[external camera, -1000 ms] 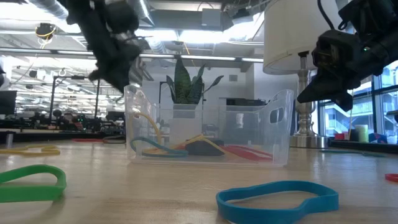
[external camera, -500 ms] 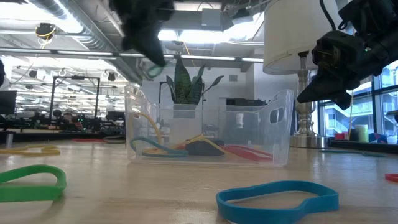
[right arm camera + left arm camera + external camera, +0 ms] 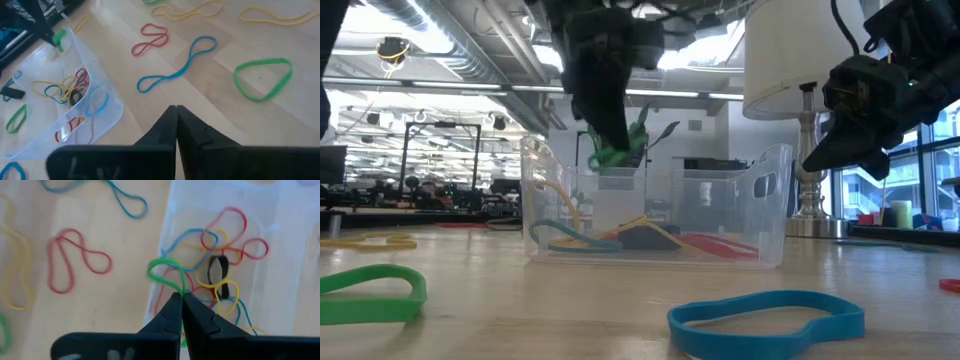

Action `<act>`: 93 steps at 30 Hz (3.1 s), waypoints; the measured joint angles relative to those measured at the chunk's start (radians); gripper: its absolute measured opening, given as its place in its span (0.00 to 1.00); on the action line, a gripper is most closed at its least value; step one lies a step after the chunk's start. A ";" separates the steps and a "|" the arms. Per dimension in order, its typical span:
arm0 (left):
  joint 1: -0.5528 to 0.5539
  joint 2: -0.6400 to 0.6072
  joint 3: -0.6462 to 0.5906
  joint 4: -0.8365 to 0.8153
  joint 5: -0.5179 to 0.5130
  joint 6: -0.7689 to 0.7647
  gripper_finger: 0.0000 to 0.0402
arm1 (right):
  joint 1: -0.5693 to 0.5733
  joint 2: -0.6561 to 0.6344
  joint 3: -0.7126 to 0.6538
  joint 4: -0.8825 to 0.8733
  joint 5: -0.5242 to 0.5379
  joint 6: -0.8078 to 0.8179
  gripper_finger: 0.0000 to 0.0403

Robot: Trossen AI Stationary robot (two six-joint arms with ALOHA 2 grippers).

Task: Pick and place rubber bands into bin
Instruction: Put the green rubber band into the transparent bin, then put the blue rubber band into the transparent bin

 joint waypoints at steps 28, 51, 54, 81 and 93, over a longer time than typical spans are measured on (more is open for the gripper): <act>0.029 0.052 0.137 -0.176 0.058 -0.064 0.23 | 0.000 0.000 0.000 -0.008 -0.049 0.021 0.02; 0.066 -0.489 -0.284 0.030 -0.099 0.032 0.00 | -0.001 0.000 0.000 0.005 -0.049 0.018 0.02; 0.066 -0.596 -0.392 0.114 -0.101 0.024 0.00 | 0.000 0.000 0.000 0.008 -0.048 0.022 0.02; 0.051 -1.068 -0.772 0.209 -0.147 -0.045 0.00 | -0.002 0.120 0.185 -0.301 0.011 0.020 0.01; 0.051 -1.075 -0.836 0.312 -0.141 -0.056 0.00 | -0.004 0.423 0.346 -0.705 0.012 0.101 0.11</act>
